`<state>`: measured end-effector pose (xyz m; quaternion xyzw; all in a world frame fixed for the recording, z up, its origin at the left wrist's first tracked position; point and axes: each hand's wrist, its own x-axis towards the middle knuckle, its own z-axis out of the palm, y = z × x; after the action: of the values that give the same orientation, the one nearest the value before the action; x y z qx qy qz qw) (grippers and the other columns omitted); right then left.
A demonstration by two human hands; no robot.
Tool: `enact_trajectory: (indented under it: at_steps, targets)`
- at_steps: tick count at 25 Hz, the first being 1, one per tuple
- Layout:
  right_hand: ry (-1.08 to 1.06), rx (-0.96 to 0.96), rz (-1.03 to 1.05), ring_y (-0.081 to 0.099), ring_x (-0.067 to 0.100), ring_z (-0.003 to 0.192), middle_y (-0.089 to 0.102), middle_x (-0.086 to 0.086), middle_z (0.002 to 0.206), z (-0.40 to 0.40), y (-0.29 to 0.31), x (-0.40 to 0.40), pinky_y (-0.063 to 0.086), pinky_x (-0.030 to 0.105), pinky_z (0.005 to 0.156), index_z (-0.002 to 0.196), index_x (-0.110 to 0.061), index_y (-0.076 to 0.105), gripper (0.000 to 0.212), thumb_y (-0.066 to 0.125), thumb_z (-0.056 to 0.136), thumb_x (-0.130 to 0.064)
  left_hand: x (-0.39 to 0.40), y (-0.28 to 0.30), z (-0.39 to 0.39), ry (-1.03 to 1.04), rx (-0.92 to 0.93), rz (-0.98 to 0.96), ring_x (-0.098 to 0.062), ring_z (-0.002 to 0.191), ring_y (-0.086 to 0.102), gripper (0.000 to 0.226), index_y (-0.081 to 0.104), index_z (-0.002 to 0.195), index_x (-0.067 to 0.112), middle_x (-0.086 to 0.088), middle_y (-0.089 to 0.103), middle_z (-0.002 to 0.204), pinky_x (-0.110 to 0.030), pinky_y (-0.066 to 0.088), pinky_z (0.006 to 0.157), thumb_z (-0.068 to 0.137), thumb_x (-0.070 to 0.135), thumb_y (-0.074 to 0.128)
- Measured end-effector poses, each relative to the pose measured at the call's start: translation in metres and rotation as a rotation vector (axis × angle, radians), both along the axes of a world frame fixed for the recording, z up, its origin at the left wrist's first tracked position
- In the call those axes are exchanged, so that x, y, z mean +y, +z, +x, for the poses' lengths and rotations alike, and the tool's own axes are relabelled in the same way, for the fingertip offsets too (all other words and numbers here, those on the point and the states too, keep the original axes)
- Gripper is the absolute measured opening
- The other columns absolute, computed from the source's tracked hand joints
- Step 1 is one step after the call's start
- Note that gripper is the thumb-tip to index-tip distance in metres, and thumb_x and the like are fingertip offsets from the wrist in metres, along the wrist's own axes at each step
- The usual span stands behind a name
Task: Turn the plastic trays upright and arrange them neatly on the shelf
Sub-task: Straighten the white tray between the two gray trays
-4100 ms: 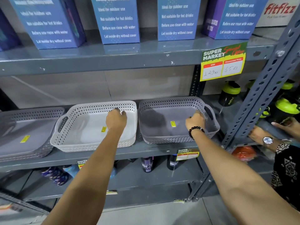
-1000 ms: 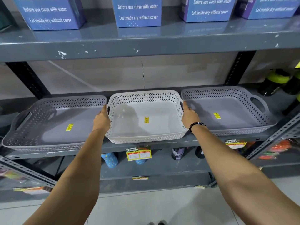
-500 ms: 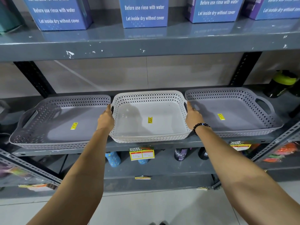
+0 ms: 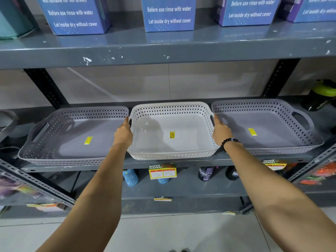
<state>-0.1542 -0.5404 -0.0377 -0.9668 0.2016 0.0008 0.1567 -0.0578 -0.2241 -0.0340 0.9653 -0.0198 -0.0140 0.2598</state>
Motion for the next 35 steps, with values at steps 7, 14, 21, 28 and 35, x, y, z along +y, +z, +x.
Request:
enact_trajectory:
  at_steps: [7, 14, 21, 28, 35]
  targets:
    - [-0.009, -0.006, 0.027, 0.046, 0.024, 0.072, 0.06, 0.031, 0.111, 0.001, 0.0, -0.001, 0.037, 0.027, 0.065, 0.149, -0.012, 0.002, 0.074, 0.038, 0.088, 0.009, 0.0, -0.001, 0.002, 0.002, 0.009, -0.005, -0.043, 0.109, 0.056, 0.069, 0.014, 0.154, 0.018, -0.027, 0.057, 0.126, -0.049, 0.046, 0.094, 0.093, -0.011, 0.028]
    - [-0.013, -0.004, 0.022, 0.046, 0.024, 0.071, 0.063, 0.03, 0.104, 0.006, 0.001, -0.004, 0.031, 0.027, 0.05, 0.149, -0.01, 0.003, 0.073, 0.037, 0.088, 0.01, -0.003, -0.001, 0.012, -0.008, 0.003, 0.001, -0.043, 0.108, 0.057, 0.066, 0.014, 0.154, 0.015, -0.028, 0.057, 0.125, -0.049, 0.046, 0.093, 0.094, -0.008, 0.029]
    - [-0.023, -0.009, 0.043, 0.046, 0.025, 0.072, 0.062, 0.029, 0.104, 0.008, 0.001, -0.005, 0.036, 0.028, 0.065, 0.149, -0.012, 0.005, 0.071, 0.037, 0.088, 0.009, -0.006, -0.003, 0.014, 0.019, 0.002, -0.027, -0.045, 0.11, 0.055, 0.067, 0.019, 0.152, 0.017, -0.028, 0.057, 0.125, -0.049, 0.046, 0.094, 0.092, -0.01, 0.029]
    - [-0.016, -0.005, 0.054, 0.047, 0.024, 0.074, 0.061, 0.028, 0.106, 0.005, 0.005, -0.003, 0.044, 0.034, 0.068, 0.148, -0.011, 0.004, 0.071, 0.037, 0.089, 0.009, -0.006, -0.003, 0.013, 0.035, 0.012, -0.03, -0.044, 0.113, 0.054, 0.069, 0.016, 0.153, 0.018, -0.026, 0.056, 0.128, -0.049, 0.045, 0.094, 0.092, -0.01, 0.03]
    - [-0.012, 0.009, 0.07, 0.046, 0.023, 0.07, 0.05, 0.018, 0.085, 0.005, 0.004, -0.004, 0.036, 0.029, 0.054, 0.149, -0.012, 0.003, 0.073, 0.036, 0.088, 0.011, -0.005, -0.003, 0.012, 0.01, 0.002, -0.015, -0.043, 0.113, 0.054, 0.069, 0.014, 0.154, 0.017, -0.026, 0.055, 0.13, -0.048, 0.044, 0.096, 0.092, -0.01, 0.03]
